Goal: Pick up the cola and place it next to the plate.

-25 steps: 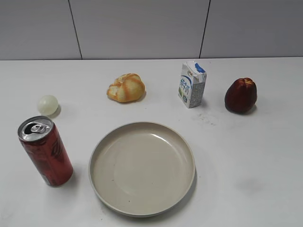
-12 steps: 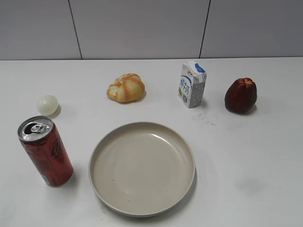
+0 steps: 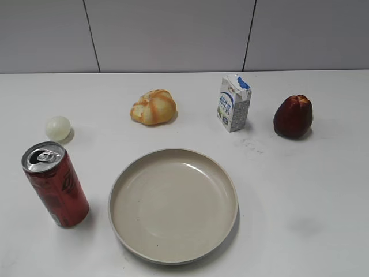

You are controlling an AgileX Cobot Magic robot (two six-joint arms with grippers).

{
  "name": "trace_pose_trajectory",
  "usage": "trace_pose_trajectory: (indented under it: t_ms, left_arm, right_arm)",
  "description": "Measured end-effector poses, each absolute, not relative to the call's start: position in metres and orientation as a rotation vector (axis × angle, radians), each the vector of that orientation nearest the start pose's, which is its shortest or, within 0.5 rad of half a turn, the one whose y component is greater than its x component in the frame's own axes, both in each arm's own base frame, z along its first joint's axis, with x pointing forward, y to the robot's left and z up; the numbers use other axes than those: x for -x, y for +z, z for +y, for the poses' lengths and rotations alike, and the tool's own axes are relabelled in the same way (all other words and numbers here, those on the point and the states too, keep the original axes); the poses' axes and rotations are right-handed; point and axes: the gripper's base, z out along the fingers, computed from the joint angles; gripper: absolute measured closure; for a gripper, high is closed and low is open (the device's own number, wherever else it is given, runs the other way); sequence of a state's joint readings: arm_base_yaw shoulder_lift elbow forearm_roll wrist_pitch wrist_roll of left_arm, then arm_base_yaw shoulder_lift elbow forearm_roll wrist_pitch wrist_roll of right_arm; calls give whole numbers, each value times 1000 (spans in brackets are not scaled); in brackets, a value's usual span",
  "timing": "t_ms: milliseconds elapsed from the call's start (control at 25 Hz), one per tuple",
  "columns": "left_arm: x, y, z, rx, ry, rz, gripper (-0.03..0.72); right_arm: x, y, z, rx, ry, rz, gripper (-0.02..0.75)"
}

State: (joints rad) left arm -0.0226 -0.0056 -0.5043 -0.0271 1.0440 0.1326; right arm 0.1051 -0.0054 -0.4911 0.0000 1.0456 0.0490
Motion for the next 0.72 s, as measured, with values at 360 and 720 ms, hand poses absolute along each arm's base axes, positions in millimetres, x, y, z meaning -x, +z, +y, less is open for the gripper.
trace_pose_trajectory:
  t_ms: [360, 720]
  left_arm:
    - [6, 280, -2, -158, 38, 2011, 98]
    - [5, 282, -3, -158, 21, 2010, 98]
  right_arm:
    - [4, 276, 0, 57, 97, 2033, 163]
    - [4, 276, 0, 57, 97, 2033, 163]
